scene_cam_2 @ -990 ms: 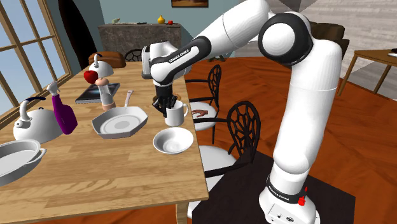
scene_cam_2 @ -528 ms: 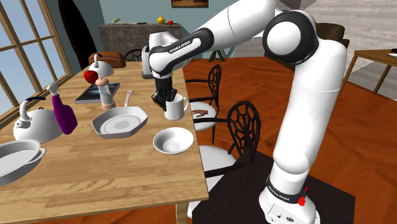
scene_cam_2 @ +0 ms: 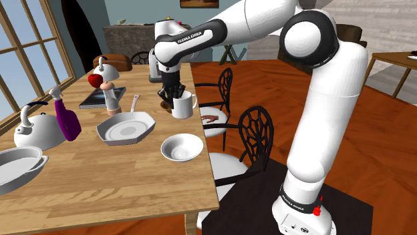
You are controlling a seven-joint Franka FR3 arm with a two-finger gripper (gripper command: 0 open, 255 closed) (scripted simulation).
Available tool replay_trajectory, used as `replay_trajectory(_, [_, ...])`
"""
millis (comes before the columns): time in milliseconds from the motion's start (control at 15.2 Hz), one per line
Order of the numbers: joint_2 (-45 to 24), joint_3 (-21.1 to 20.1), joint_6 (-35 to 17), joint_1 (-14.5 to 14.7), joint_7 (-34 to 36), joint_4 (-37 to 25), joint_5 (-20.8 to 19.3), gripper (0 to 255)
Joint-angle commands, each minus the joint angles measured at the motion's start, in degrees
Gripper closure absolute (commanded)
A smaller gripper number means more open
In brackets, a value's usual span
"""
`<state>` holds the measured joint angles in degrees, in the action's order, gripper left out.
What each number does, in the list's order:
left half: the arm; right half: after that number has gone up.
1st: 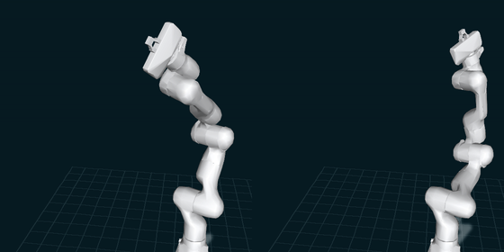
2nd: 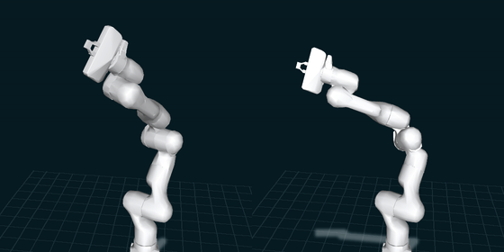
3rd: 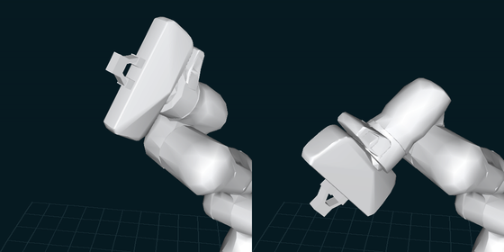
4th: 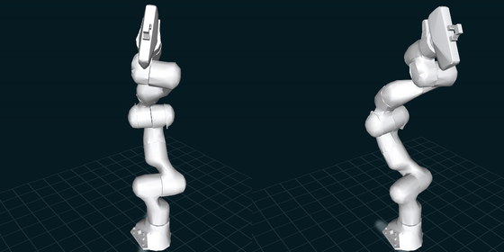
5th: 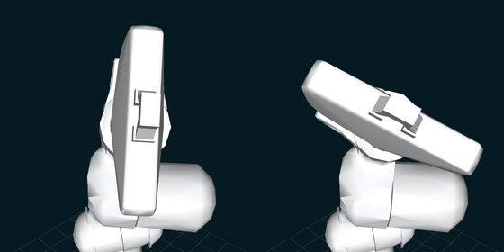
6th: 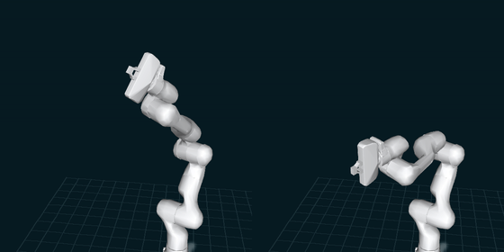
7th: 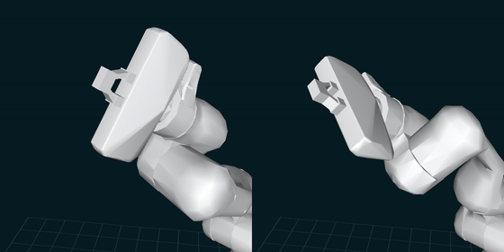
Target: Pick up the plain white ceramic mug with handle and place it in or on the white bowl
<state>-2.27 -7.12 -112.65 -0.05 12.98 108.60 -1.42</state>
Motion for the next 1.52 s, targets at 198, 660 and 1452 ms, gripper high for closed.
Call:
replay_trajectory(198, [0.5, 0.0, 3.8, 0.0, -0.2, -3.3, 0.1, 255])
replay_trajectory(660, [8.2, -2.4, 4.9, 2.3, 4.2, 3.2, 1.2, 255])
replay_trajectory(1452, [20.5, -8.5, 5.9, 7.6, 14.0, 14.3, 4.9, 255])
